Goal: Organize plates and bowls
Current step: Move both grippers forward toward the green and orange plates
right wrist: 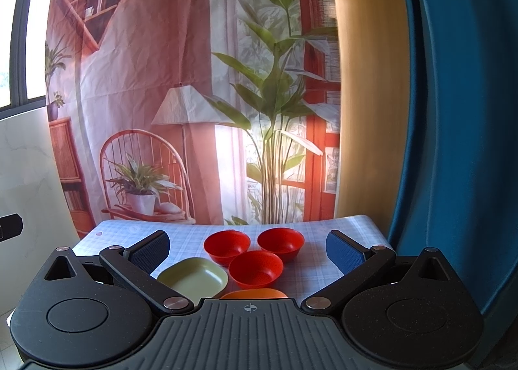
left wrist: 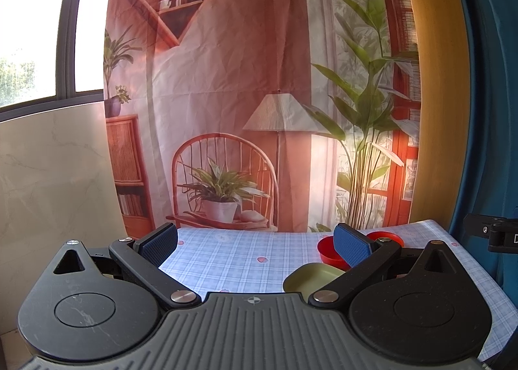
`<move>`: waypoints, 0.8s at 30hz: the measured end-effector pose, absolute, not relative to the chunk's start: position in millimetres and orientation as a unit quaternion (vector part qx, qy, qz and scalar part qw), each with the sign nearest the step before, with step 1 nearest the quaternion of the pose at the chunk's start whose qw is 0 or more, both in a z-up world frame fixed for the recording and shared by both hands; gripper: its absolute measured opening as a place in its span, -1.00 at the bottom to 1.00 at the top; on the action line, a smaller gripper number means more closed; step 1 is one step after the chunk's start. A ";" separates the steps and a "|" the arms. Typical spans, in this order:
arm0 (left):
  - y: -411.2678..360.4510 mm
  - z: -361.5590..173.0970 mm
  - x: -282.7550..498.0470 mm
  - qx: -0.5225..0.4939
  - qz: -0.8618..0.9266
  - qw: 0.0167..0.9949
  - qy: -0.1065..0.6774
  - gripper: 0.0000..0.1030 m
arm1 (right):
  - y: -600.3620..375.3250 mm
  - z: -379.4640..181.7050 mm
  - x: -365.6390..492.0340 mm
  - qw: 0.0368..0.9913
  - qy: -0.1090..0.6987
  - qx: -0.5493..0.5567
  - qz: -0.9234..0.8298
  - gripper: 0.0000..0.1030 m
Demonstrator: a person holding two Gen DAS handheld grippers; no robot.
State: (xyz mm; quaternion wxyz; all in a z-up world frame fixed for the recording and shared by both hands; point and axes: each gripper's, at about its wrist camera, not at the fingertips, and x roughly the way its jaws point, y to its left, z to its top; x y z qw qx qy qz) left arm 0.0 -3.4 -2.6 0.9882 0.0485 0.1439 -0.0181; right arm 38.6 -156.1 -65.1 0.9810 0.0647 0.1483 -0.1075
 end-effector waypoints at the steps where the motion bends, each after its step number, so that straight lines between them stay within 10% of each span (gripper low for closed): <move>1: -3.9 -3.5 0.5 0.047 -0.023 0.989 0.140 1.00 | -156.1 -65.8 39.2 0.982 0.145 0.066 -0.105 0.99; 24: -15.6 -87.3 70.6 0.042 -0.012 0.983 0.178 1.00 | -172.7 -159.7 108.2 0.981 0.158 0.100 -0.057 0.99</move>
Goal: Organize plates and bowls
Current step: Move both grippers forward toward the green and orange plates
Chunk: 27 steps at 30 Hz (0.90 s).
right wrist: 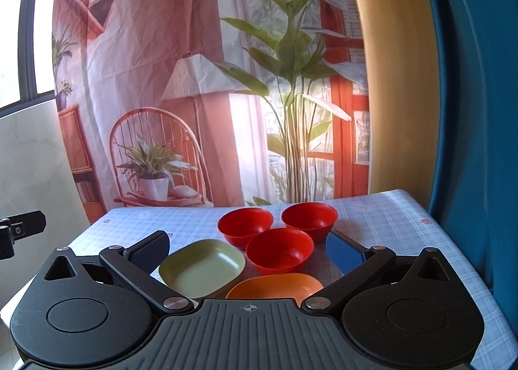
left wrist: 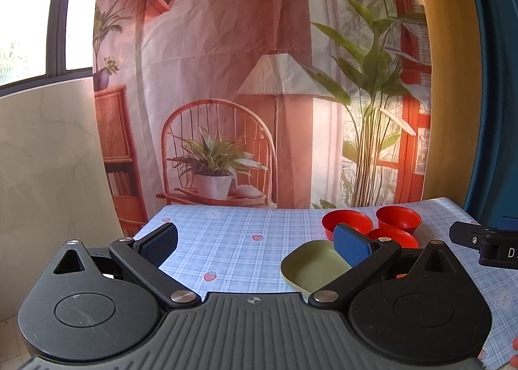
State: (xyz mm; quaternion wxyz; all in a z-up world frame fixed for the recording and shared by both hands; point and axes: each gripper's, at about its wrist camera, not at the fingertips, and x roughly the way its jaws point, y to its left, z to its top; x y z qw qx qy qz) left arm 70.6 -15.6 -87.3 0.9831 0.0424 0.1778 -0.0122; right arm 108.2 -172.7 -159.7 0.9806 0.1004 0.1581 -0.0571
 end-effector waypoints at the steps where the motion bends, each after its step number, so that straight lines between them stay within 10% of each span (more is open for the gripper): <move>1: -13.6 -91.3 73.8 0.033 -0.012 0.982 0.183 1.00 | -174.0 -163.7 110.1 0.981 0.154 0.105 -0.055 0.99; 27: 1.1 -142.7 123.3 0.031 0.005 0.966 0.258 1.00 | -169.4 -198.0 162.7 0.975 0.208 0.074 -0.025 0.99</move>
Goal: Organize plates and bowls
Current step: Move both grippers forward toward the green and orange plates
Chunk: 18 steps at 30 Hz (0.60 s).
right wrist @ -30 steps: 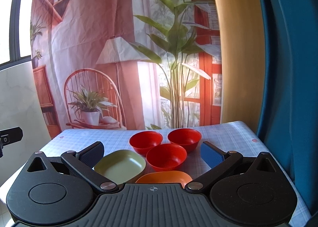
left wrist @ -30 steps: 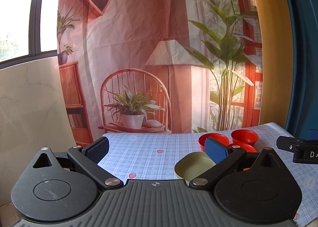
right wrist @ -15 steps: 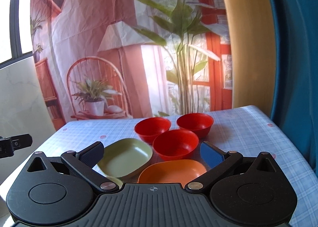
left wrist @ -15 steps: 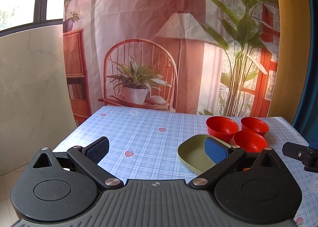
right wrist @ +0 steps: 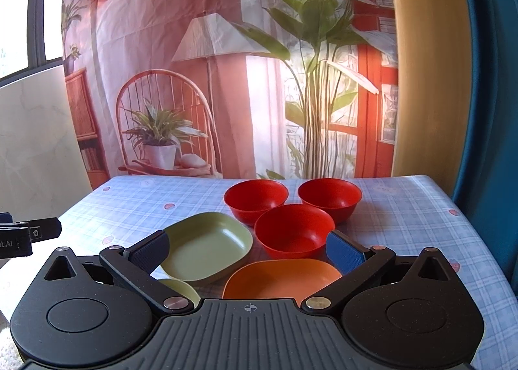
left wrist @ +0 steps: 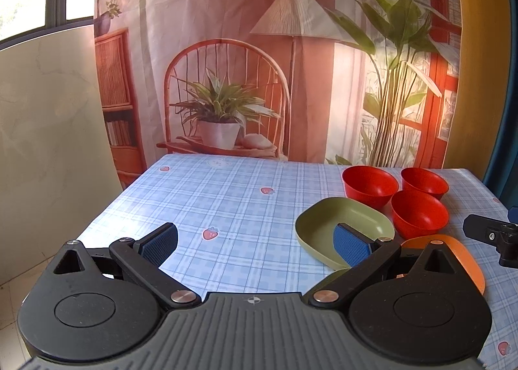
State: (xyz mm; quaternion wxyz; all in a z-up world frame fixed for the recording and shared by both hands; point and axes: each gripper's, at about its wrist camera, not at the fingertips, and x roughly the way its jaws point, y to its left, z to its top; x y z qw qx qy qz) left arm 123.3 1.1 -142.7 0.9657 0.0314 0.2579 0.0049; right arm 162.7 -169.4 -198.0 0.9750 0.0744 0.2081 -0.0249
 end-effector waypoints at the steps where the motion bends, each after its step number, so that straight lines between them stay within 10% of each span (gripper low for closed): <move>1: 0.9 -145.0 125.5 0.033 0.002 0.964 0.263 1.00 | -169.7 -199.9 164.1 0.974 0.212 0.076 -0.024 0.99; 18: 10.3 -193.5 148.5 -0.006 -0.019 0.930 0.368 1.00 | -173.5 -246.1 176.7 0.955 0.284 0.080 -0.038 0.99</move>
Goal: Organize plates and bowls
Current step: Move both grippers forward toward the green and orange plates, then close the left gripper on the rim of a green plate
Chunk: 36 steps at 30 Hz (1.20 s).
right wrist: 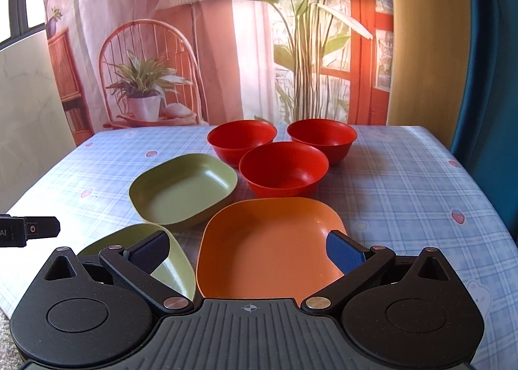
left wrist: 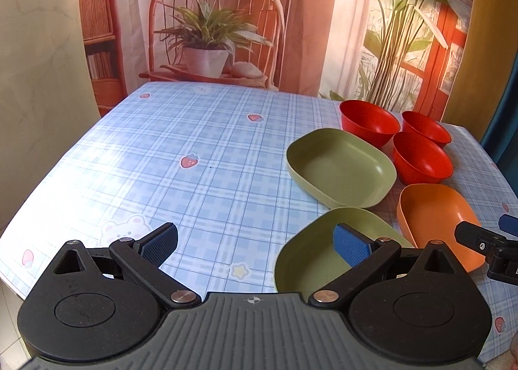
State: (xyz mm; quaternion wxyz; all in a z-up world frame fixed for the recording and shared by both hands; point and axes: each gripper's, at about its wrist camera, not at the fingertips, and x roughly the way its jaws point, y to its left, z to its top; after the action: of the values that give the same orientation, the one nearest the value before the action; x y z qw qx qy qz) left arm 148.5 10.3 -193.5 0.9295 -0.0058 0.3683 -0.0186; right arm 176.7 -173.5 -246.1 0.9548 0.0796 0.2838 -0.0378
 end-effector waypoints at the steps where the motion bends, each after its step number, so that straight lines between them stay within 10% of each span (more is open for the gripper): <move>1: 10.0 -195.8 149.4 -0.007 -0.021 0.928 0.372 1.00 | -173.0 -248.3 176.6 0.954 0.286 0.081 -0.036 0.99; 18: 7.5 -222.3 157.5 -0.027 -0.055 0.905 0.421 0.75 | -151.5 -266.4 172.8 0.958 0.278 0.055 -0.036 0.99; 36: 15.1 -233.0 153.2 -0.047 -0.045 0.894 0.443 0.01 | -145.2 -272.8 169.2 0.948 0.312 0.062 -0.023 0.99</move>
State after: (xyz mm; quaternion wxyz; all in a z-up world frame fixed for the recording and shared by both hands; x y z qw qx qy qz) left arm 153.2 15.1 -233.0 0.8940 -0.0472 0.4433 -0.0451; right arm 169.2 -145.2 -272.8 0.9478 0.0619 0.3118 -0.0234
